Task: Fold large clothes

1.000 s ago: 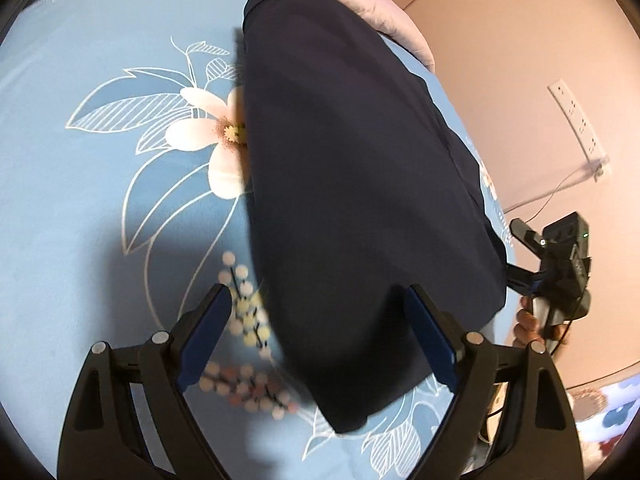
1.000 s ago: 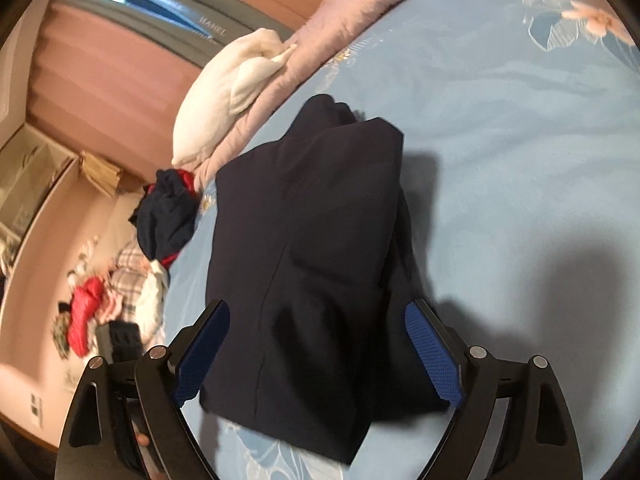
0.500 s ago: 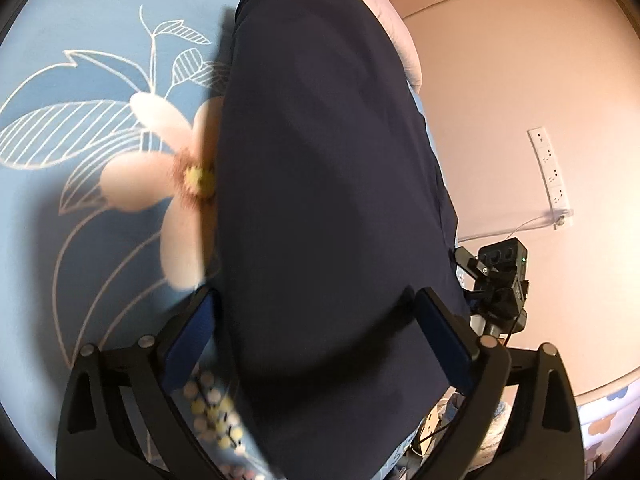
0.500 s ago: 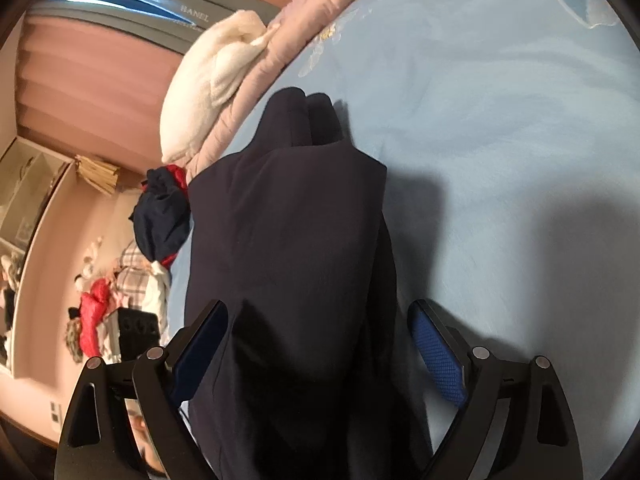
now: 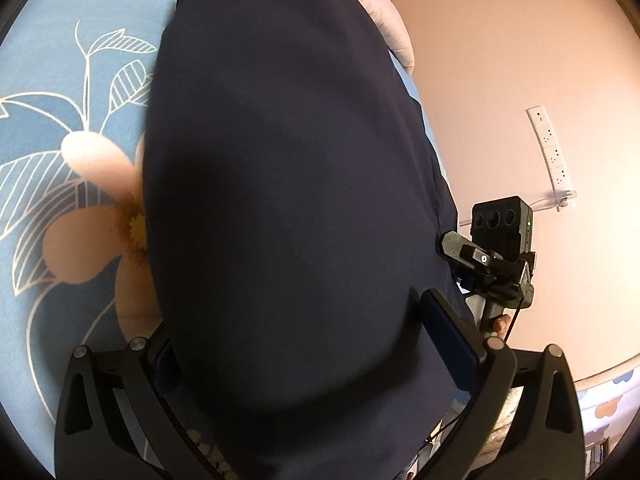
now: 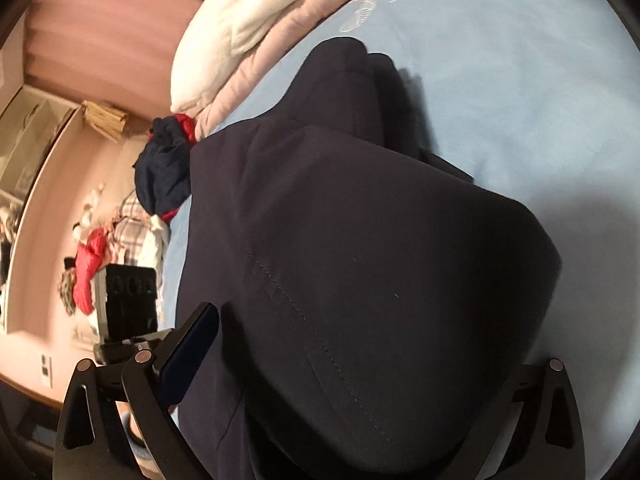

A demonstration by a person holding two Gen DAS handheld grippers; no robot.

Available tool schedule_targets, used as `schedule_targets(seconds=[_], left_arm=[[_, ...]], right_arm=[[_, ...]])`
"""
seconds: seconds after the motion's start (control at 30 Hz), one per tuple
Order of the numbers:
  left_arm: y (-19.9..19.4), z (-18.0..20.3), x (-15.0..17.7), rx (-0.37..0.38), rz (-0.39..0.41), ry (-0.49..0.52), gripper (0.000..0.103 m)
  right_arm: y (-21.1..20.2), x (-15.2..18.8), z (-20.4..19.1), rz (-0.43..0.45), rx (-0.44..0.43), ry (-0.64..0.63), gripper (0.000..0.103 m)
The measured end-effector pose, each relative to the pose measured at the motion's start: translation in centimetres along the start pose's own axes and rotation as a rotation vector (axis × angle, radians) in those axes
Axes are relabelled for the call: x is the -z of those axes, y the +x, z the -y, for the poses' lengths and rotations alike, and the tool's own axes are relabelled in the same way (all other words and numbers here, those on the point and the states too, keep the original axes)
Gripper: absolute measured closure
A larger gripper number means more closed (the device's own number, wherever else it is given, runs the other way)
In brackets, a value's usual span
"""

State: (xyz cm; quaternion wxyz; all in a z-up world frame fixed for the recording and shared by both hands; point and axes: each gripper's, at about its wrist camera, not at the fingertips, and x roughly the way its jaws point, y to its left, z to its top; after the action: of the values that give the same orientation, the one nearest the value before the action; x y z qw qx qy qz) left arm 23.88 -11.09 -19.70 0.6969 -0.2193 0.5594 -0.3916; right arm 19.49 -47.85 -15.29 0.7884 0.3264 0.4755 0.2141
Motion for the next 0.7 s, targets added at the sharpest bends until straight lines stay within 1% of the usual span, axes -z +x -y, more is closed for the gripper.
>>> schedule_targets(seconds=[0.13, 0.2, 0.27, 0.37, 0.43, 0.47, 0.5, 0.53, 0.63, 0.7], left_arm=[[0.6, 0.6, -0.3, -0.011, -0.003, 0.009, 0.001], [0.9, 1.1, -0.8, -0.028, -0.002, 0.02, 0.001], [1.0, 1.5, -0.6, -0.044, 0.008, 0.032, 0.001], [1.0, 2.1, -0.1, -0.072, 0.033, 0.062, 0.002], [1.2, 2.6, 0.1, -0.104, 0.051, 0.083, 0.002], [1.3, 3.0, 0.4, -0.129, 0.059, 0.1, 0.003], [1.3, 3.3, 0.6, -0.153, 0.067, 0.113, 0.004], [1.2, 3.5, 0.7, -0.168, 0.077, 0.122, 0.007], [0.7, 3.8, 1.2, -0.184, 0.102, 0.127, 0.014], [0.2, 3.8, 1.5, -0.181, 0.121, 0.12, 0.019]], right_arm=[[0.1, 0.0, 0.0, 0.011, -0.013, -0.018, 0.002], [0.1, 0.0, -0.2, 0.016, -0.006, -0.032, 0.003], [0.3, 0.0, -0.5, 0.024, 0.011, -0.047, 0.004], [0.4, 0.2, -0.9, 0.042, 0.044, -0.064, 0.015], [0.2, 0.5, -1.1, 0.044, 0.037, -0.062, 0.031], [0.3, 0.6, -1.3, 0.043, 0.039, -0.061, 0.034], [0.4, 0.7, -1.7, 0.046, 0.046, -0.068, 0.041], [0.4, 0.9, -2.2, 0.051, 0.058, -0.085, 0.048], [0.5, 1.5, -4.3, 0.074, 0.116, -0.159, 0.061], [0.4, 1.8, -5.4, 0.09, 0.149, -0.202, 0.064]])
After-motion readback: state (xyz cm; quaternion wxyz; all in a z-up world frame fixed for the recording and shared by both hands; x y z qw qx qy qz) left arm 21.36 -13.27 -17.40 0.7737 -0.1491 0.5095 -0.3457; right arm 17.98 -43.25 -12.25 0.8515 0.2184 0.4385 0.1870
